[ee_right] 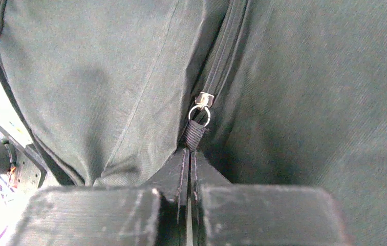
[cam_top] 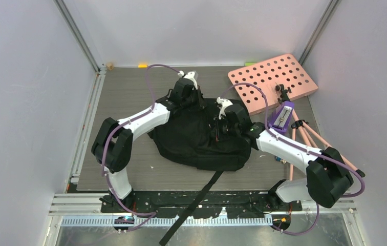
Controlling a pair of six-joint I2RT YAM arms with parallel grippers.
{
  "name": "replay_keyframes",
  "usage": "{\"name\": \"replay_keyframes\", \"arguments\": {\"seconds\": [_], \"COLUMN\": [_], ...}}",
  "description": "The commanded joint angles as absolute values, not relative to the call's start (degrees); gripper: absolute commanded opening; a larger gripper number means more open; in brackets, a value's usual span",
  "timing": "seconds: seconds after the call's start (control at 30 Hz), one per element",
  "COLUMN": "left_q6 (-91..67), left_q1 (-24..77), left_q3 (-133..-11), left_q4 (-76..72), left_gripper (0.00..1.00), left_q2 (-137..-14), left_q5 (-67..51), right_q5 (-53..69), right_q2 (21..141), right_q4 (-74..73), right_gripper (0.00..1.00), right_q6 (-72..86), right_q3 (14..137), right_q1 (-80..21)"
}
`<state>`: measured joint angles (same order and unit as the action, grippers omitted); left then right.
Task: Pack the student bag
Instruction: Unzip the student bag at the center of the board.
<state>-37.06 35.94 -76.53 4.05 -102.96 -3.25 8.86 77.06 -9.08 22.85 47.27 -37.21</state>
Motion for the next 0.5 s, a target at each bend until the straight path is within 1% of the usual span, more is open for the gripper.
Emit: {"name": "replay_keyframes", "arguments": {"seconds": [0.0, 0.47], "left_q6": [-34.66, -31.48], "left_q1": [31.82, 29.72], "left_q3": [-78.16, -79.38], "left_q4": [-2.99, -3.43], "left_gripper": [0.00, 0.00], "left_q2": [-103.24, -104.94], "left_q5": [3.17, 2.99], "right_q5": [10.68, 9.87], "right_q2": [74.31, 69.30], "right_q4": [-15.22, -20.17], "right_gripper": [0.00, 0.00], "right_q6": [23.53, 26.99], "right_q3": [46.30, 47.31], "right_q1": [-39.39, -46.72]}}
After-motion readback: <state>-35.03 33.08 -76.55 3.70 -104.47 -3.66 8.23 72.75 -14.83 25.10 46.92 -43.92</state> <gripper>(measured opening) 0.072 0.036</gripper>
